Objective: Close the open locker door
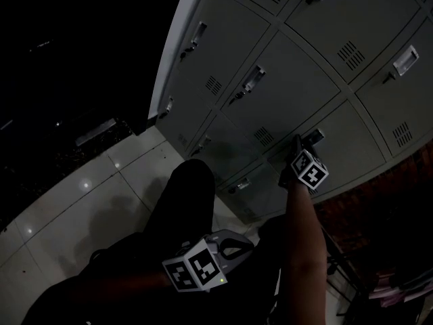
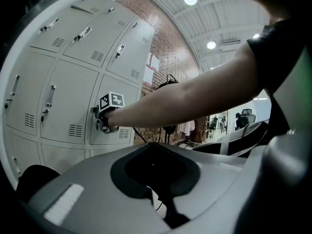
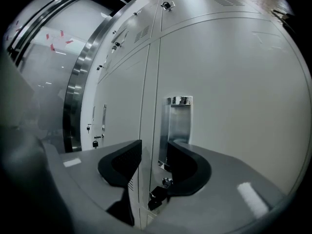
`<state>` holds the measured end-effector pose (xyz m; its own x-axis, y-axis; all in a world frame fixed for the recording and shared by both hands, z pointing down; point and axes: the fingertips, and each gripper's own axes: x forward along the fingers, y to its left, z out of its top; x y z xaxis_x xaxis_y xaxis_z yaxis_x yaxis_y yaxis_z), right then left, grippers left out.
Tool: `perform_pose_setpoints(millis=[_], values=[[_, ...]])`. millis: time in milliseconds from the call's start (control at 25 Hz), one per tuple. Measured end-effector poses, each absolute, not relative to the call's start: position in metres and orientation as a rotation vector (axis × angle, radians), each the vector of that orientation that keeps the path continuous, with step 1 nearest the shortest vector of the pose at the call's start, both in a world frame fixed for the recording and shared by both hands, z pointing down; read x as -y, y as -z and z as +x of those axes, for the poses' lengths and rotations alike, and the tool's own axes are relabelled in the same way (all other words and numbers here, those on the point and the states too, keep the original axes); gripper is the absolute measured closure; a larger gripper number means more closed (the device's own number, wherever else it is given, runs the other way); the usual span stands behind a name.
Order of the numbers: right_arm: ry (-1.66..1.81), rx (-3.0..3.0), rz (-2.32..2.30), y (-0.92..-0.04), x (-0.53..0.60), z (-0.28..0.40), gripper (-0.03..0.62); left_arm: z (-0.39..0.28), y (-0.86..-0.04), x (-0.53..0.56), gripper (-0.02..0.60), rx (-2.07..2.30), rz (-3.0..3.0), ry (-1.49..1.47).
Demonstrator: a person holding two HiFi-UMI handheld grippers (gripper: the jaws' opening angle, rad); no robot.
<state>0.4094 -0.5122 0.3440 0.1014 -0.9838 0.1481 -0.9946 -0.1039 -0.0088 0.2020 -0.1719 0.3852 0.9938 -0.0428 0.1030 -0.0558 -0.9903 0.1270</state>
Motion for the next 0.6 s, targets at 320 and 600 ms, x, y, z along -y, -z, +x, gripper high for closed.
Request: perform_pose_setpoints(millis=[320,600], values=[[-0.129,2.061,2.246,-0.338,0.501,0.405,0.424,0.200,-0.387,0.174,0.569,0.060,2.990,-0.144],[-0.135,2.108,2.193,-0.343,0.460,0.396,0.434,0.200,-0.389,0.175,0.569,0.051,2.976,-0.136]])
